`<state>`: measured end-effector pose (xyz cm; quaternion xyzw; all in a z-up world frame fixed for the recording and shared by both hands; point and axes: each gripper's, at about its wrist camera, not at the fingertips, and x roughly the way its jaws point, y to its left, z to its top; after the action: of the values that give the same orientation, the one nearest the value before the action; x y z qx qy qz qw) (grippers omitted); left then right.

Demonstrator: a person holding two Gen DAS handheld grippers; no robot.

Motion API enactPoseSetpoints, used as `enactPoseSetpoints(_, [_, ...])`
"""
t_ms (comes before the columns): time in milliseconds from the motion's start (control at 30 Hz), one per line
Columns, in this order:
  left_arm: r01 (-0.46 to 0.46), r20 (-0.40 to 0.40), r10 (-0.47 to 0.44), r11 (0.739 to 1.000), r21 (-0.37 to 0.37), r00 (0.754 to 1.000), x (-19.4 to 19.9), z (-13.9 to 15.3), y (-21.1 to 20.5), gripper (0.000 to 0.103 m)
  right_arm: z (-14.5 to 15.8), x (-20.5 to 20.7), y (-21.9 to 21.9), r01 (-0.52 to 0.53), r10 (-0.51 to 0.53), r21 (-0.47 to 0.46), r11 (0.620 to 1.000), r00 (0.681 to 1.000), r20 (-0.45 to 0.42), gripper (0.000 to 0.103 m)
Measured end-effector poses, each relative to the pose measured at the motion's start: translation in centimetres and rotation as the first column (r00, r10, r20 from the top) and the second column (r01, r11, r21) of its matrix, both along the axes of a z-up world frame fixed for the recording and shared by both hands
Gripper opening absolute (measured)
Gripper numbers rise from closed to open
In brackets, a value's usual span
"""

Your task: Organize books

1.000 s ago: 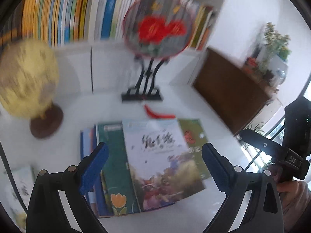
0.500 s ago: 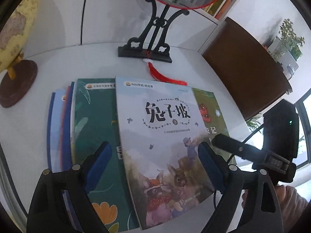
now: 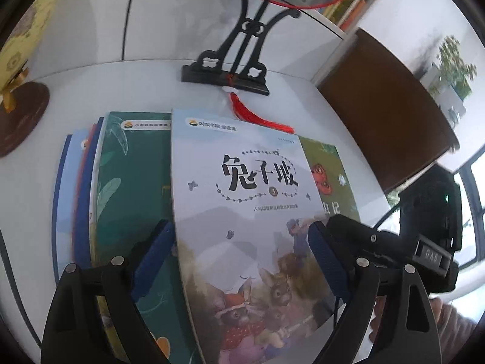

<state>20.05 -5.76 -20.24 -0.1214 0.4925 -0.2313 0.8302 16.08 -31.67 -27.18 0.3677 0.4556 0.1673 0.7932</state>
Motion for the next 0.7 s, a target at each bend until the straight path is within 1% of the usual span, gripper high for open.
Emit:
enactPoseSetpoints(67, [-0.034, -0.019, 0.033, 0.998, -0.050, 0.999, 0.2, -0.1, 0.6, 0.088, 0.0, 0.0, 0.0, 0.000, 0.000, 0.000, 1.000, 1.000, 0.003, 0.076])
enactPoseSetpoints(167, [-0.090, -0.075, 0.080, 0.987, -0.132, 0.994, 0.8, -0.2, 1.5, 0.088, 0.0, 0.1, 0.1, 0.003, -0.003, 0.001, 1.000, 1.000, -0.004, 0.074])
enactPoseSetpoints(200, [-0.104, -0.075, 0.093, 0.982, -0.156, 0.993, 0.8, -0.1, 1.8, 0.087, -0.1, 0.1, -0.1, 0.008, -0.008, 0.004, 1.000, 1.000, -0.009, 0.070])
enactPoseSetpoints(233, [-0.108, -0.069, 0.098, 0.980, -0.166, 0.993, 0.8, 0.0, 1.9, 0.085, -0.1, 0.1, -0.3, 0.017, -0.017, 0.012, 1.000, 1.000, -0.016, 0.063])
enactPoseSetpoints(267, [-0.107, -0.066, 0.097, 0.978, -0.180, 0.993, 0.8, 0.2, 2.1, 0.085, -0.2, -0.2, -0.8, 0.033, -0.033, 0.034, 0.999, 0.999, -0.014, 0.059])
enactPoseSetpoints(300, [-0.103, -0.068, 0.092, 0.977, -0.187, 0.993, 0.8, 0.3, 2.0, 0.085, -0.1, -0.5, -1.4, 0.052, -0.052, 0.055, 0.997, 0.999, -0.002, 0.048])
enactPoseSetpoints(333, [-0.099, -0.070, 0.087, 0.977, -0.191, 0.994, 0.8, 0.4, 2.0, 0.082, 0.1, -0.9, -2.1, 0.077, -0.080, 0.099, 0.992, 0.997, 0.020, 0.043])
enactPoseSetpoints(367, [-0.092, -0.068, 0.080, 0.976, -0.199, 0.994, 0.8, 0.5, 1.9, 0.080, 0.3, -1.2, -2.7, 0.087, -0.095, 0.156, 0.984, 0.994, 0.046, 0.042])
enactPoseSetpoints(400, [-0.090, -0.062, 0.079, 0.977, -0.196, 0.995, 0.7, 0.6, 1.8, 0.078, 0.5, -1.3, -3.0, 0.084, -0.098, 0.193, 0.978, 0.993, 0.064, 0.041])
enactPoseSetpoints(433, [-0.094, -0.057, 0.085, 0.977, -0.190, 0.995, 0.7, 0.6, 1.8, 0.073, 0.9, -1.4, -3.1, 0.069, -0.088, 0.202, 0.977, 0.992, 0.087, 0.041])
enactPoseSetpoints(500, [-0.115, -0.057, 0.106, 0.974, -0.193, 0.993, 0.6, 0.4, 2.1, 0.061, 1.5, -1.1, -2.6, 0.021, -0.036, 0.139, 0.990, 0.994, 0.108, 0.041])
enactPoseSetpoints(533, [-0.123, -0.063, 0.112, 0.972, -0.199, 0.992, 0.7, 0.2, 2.3, 0.051, 1.6, -1.0, -2.4, -0.002, -0.011, 0.120, 0.993, 0.994, 0.107, 0.041])
enactPoseSetpoints(567, [-0.130, -0.079, 0.116, 0.968, -0.216, 0.990, 0.9, -0.2, 2.6, 0.045, 1.5, -0.8, -2.3, -0.007, -0.004, 0.111, 0.994, 0.995, 0.097, 0.041])
enactPoseSetpoints(600, [-0.136, -0.097, 0.115, 0.961, -0.239, 0.989, 1.1, -0.6, 2.8, 0.042, 1.3, -0.7, -2.3, -0.004, -0.005, 0.110, 0.994, 0.996, 0.088, 0.041])
enactPoseSetpoints(633, [-0.139, -0.105, 0.116, 0.957, -0.254, 0.988, 1.2, -0.8, 3.0, 0.036, 1.2, -0.7, -2.4, 0.006, -0.013, 0.096, 0.995, 0.997, 0.079, 0.041])
enactPoseSetpoints(700, [-0.137, -0.106, 0.113, 0.958, -0.253, 0.988, 1.3, -1.0, 2.9, 0.036, 0.9, -0.5, -2.2, 0.020, -0.020, -0.012, 1.000, 0.998, 0.060, 0.040])
